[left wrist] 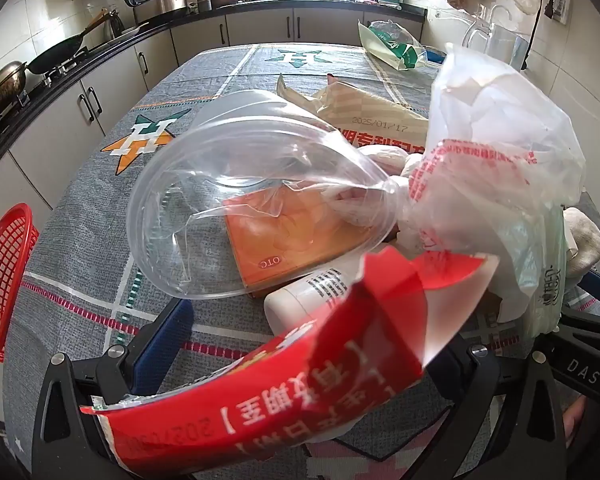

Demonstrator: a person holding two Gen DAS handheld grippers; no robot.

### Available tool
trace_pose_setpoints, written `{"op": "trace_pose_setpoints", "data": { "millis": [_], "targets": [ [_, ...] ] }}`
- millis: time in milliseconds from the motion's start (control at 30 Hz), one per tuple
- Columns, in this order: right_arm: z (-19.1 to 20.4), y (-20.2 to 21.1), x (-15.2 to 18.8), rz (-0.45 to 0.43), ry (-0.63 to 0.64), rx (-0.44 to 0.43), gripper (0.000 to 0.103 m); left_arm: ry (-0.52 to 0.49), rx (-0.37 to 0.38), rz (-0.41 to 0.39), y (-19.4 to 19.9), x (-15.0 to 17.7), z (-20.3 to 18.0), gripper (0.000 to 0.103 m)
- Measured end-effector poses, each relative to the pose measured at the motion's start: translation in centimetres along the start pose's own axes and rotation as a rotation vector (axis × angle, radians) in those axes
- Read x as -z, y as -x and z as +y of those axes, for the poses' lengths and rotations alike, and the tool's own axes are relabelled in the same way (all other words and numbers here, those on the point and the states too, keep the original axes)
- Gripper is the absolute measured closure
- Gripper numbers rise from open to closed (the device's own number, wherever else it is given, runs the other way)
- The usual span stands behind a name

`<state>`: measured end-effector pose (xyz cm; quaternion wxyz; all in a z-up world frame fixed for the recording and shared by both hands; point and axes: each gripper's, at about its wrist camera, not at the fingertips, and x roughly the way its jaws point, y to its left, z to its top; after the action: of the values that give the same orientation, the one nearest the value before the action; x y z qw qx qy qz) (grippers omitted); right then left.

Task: Collect trash
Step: 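Lower the red paper wrapper with the left gripper onto the table and release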

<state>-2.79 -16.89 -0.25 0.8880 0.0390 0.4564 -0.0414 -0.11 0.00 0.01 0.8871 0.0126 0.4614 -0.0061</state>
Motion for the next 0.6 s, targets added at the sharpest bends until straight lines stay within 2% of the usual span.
{"op": "trace_pose_setpoints", "data": {
  "millis": [167, 367, 533, 600],
  "targets": [
    [0.0, 0.2, 0.3, 0.005, 0.008, -0.002, 0.000, -0.002, 0.020, -0.009, 1.4, 1.2, 0.6, 0.000],
    [-1.0, 2.6, 2.2, 0.011, 0.009, -0.061, 0.000, 0.014, -0.002, -0.130, 5.9, 3.6, 2.4, 0.000],
    [-0.8, 6.3, 4.1, -0.053, -0.003, -0.081, 0.000, 0.005, -0.022, -0.205, 8.8, 4.1, 2.9, 0.000],
    [-0.7, 7.6, 4.7, -0.080, -0.006, -0.086, 0.000, -0.001, -0.029, -0.250, 10.6, 5.7, 3.0, 0.000]
  ]
}}
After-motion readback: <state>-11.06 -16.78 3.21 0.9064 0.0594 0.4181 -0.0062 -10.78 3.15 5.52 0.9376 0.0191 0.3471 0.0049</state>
